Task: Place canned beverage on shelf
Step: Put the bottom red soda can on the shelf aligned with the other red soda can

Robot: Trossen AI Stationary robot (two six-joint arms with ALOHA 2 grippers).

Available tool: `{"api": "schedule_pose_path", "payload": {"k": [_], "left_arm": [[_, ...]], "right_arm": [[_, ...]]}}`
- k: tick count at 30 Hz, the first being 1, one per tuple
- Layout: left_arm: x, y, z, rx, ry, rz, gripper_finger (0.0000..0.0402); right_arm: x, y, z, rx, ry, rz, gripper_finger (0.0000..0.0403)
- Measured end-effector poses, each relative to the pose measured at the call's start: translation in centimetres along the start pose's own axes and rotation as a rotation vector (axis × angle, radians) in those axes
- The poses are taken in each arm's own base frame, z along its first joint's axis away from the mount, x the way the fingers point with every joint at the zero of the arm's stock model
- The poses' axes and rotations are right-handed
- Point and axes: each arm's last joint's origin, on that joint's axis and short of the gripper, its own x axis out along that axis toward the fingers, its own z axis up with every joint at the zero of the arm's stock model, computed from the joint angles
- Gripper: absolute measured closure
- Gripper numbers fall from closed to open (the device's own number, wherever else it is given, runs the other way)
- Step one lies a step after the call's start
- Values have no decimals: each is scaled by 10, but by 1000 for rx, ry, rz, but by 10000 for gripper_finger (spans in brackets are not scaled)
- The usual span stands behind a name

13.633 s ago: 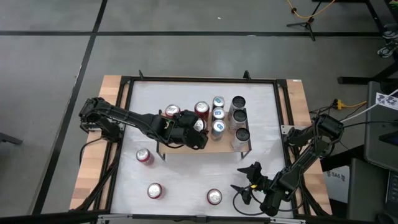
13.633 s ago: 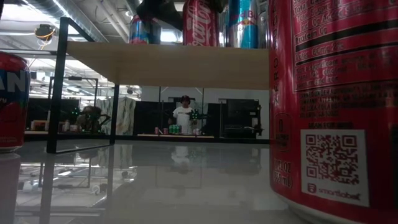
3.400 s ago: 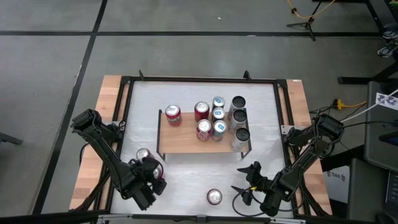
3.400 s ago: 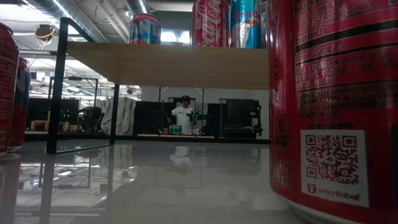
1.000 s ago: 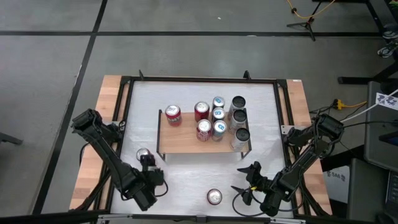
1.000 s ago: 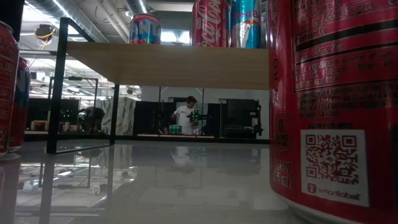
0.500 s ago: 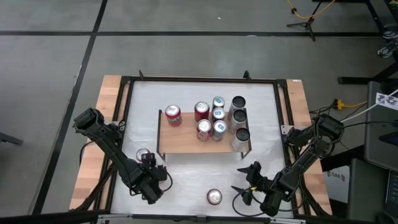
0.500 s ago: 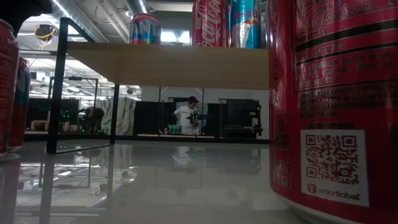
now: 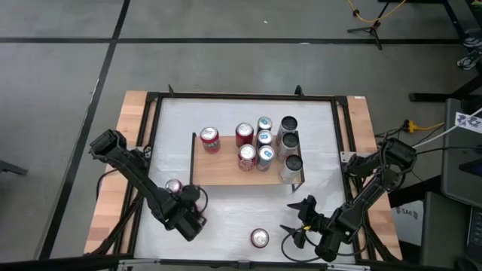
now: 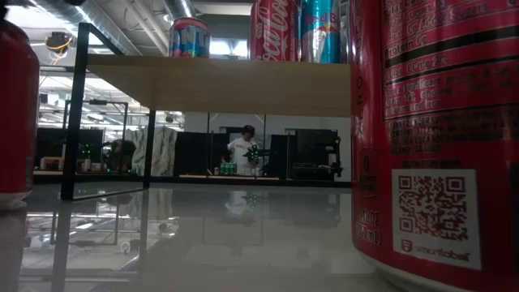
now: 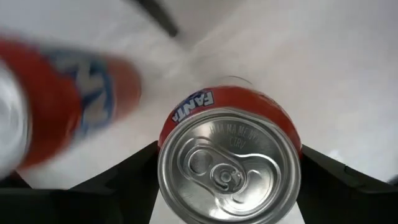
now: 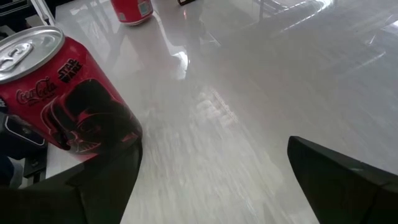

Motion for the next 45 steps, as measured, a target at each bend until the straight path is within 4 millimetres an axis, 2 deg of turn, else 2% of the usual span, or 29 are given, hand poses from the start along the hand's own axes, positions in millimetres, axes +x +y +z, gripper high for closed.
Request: {"api": "schedule_pose_path", "payload": {"k": [4,9,26,38,45], "left_arm": [[0,0,0,-241,3,0,111],[0,0,0,-345,5,-1,101],[1,-1,0,-354,5,-4,86],[2,-3,3,-356,-74,-38,85],[2,-2,2,-388,-64,-30,41]], "right_arm": [[0,0,0,0,0,0,10],[0,0,0,0,0,0,10],[0,0,0,0,0,0,10],[0,0,0,-1,0,0,10],[0,0,0,0,0,0,10]]}}
